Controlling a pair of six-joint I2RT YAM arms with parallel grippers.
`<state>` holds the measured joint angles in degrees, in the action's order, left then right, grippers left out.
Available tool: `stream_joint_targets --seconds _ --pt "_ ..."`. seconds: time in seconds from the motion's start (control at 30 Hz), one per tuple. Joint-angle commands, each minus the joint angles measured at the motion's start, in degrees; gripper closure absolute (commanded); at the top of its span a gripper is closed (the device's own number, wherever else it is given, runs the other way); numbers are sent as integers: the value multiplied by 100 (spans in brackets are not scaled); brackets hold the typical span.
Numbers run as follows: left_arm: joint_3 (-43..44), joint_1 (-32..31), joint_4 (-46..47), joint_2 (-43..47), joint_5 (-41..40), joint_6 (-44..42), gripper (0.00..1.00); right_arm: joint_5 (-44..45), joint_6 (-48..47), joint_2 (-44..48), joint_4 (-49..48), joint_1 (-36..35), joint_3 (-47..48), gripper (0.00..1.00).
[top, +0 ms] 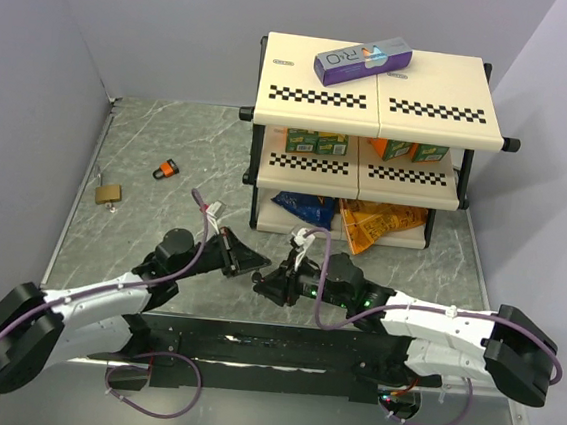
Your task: Unlock with the key
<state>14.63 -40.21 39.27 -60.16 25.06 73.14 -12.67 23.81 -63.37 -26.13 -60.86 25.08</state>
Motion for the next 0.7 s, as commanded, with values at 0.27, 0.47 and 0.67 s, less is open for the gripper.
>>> stream_joint_targets --seconds 0.27,0.47,0.67 --pt "-162 -22 -490 1032 -888 -318 99 256 370 220 -472 66 -214 67" --pt "-224 -22 -605 1287 -1073 -432 99 221 685 413 -839 66 -372 39" --pt "-259 -22 -464 1375 -1030 -476 99 80 1142 537 -1438 92 -478 31"
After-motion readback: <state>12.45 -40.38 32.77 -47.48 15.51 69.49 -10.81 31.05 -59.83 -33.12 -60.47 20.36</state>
